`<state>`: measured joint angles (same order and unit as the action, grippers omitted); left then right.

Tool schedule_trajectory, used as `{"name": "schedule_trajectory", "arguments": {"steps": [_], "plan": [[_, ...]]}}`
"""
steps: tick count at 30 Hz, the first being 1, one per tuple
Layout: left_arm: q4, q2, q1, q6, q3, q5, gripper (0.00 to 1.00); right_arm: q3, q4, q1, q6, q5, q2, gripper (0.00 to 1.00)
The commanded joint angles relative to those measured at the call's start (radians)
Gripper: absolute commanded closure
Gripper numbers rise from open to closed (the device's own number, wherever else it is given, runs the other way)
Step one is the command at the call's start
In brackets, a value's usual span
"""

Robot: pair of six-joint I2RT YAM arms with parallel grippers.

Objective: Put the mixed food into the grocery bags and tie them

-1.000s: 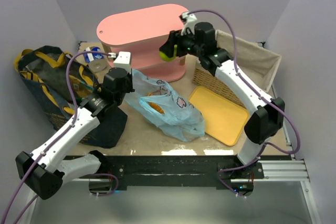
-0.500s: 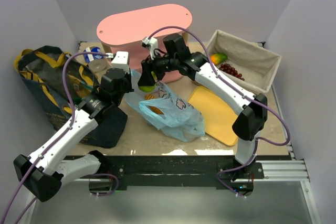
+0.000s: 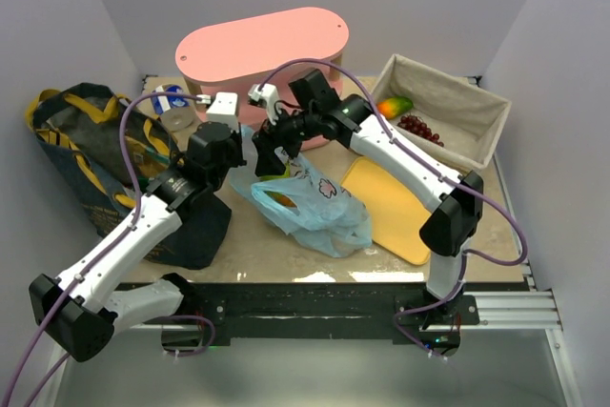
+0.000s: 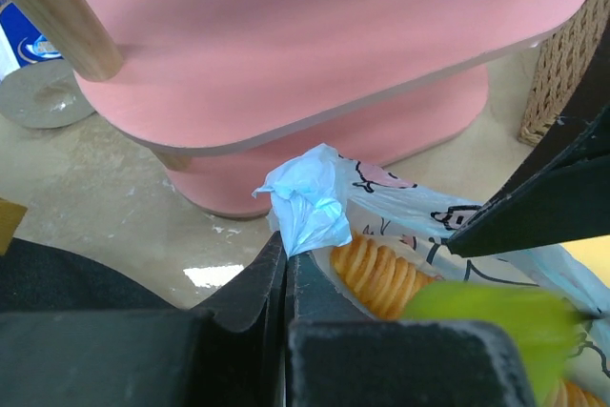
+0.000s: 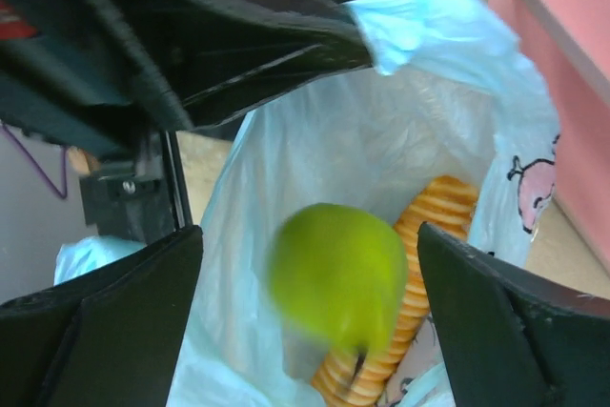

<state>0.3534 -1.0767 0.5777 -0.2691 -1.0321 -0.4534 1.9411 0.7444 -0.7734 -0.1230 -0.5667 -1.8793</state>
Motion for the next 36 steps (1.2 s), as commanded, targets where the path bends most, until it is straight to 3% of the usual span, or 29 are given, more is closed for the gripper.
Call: {"name": "schedule_trajectory", "arguments": {"steps": [1,5,6,10,13,19,30,36], "plan": [[-0.053,-0.011,-0.006,0.014,-0.014,0.015,1.0,0.073,0.033,-0.004,-0.029,0.019,-0.015,0.01],[-0.042,-0.015,-0.006,0.011,-0.011,0.01,1.0,0.081,-0.068,0.064,0.061,0.165,0.031,0.01],[-0.034,-0.014,-0.006,0.008,-0.008,0.004,1.0,0.069,-0.107,0.1,0.148,0.181,0.046,0.02],[-0.03,-0.003,-0.006,0.004,0.018,-0.004,1.0,-0.016,-0.287,0.317,0.26,0.252,0.101,0.03],[-0.025,-0.005,-0.006,0.008,0.032,-0.013,1.0,-0.018,-0.26,0.425,0.25,0.419,0.08,0.02],[-0.037,-0.025,-0.004,0.016,0.047,-0.027,1.0,-0.005,-0.22,0.601,0.214,0.6,-0.075,0.01],[0.021,-0.058,-0.004,-0.068,0.034,-0.057,1.0,0.016,-0.376,0.683,0.218,0.794,-0.342,0.01],[0.065,-0.084,-0.004,-0.101,-0.006,-0.071,1.0,0.083,-0.412,0.694,0.216,0.809,-0.455,0.01]]}}
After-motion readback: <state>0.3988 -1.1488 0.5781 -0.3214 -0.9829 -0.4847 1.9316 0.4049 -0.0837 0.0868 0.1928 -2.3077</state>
